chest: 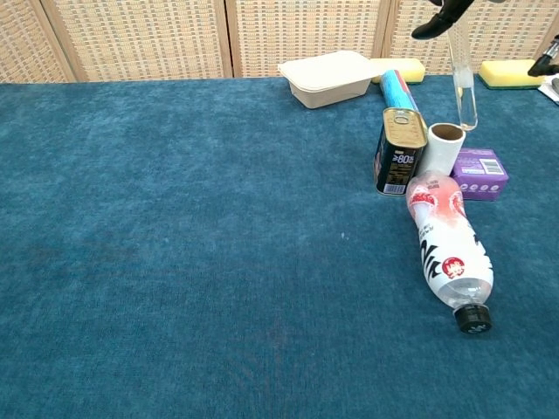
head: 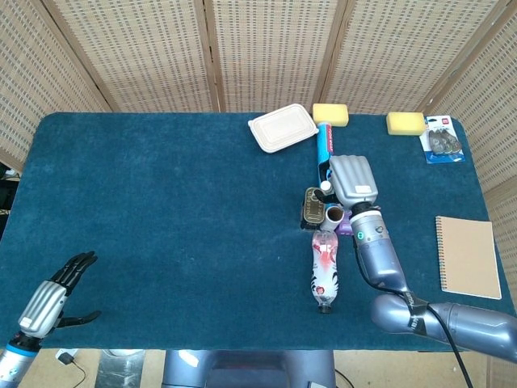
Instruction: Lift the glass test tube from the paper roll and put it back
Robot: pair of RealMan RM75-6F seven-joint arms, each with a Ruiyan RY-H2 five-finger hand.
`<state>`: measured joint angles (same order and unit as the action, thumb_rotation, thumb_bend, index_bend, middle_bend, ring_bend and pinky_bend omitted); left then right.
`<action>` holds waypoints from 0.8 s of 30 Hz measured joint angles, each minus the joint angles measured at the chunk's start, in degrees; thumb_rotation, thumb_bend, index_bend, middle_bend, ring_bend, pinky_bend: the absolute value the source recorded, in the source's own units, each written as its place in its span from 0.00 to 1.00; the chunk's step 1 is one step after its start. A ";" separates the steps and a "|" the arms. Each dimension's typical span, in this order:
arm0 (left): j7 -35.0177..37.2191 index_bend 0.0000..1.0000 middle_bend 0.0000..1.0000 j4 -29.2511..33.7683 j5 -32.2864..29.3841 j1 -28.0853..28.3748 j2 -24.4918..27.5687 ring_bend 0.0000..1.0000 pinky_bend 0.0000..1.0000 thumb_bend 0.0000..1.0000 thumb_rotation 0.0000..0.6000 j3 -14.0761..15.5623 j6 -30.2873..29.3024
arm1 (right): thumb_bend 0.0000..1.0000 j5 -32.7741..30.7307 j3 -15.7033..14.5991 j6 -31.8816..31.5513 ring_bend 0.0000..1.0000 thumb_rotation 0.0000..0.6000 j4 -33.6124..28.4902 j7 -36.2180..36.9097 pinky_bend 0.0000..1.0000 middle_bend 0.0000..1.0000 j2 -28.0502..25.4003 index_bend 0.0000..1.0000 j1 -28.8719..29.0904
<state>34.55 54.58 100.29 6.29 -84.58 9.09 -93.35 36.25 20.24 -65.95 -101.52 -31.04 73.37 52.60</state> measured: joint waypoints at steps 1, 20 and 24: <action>-0.01 0.04 0.05 -0.01 0.03 -0.01 -0.01 0.04 0.21 0.06 1.00 0.02 -0.03 | 0.30 0.10 0.00 -0.08 0.97 1.00 -0.11 0.15 0.83 0.97 0.00 0.83 -0.05; 0.53 0.04 0.05 -0.46 0.01 -0.25 -0.06 0.04 0.21 0.06 1.00 -0.01 -0.36 | 0.30 0.59 -0.38 -1.22 0.97 1.00 -1.54 -0.34 0.83 0.97 1.26 0.83 0.34; 0.71 0.04 0.05 -0.70 0.04 -0.29 -0.13 0.04 0.21 0.06 1.00 0.03 -0.37 | 0.30 0.34 -0.57 -1.05 0.97 1.00 -1.00 -0.07 0.83 0.97 1.77 0.83 0.30</action>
<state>35.25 53.88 100.33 6.00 -84.71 9.12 -93.73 36.59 19.66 -67.00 -102.52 -31.11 75.14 52.90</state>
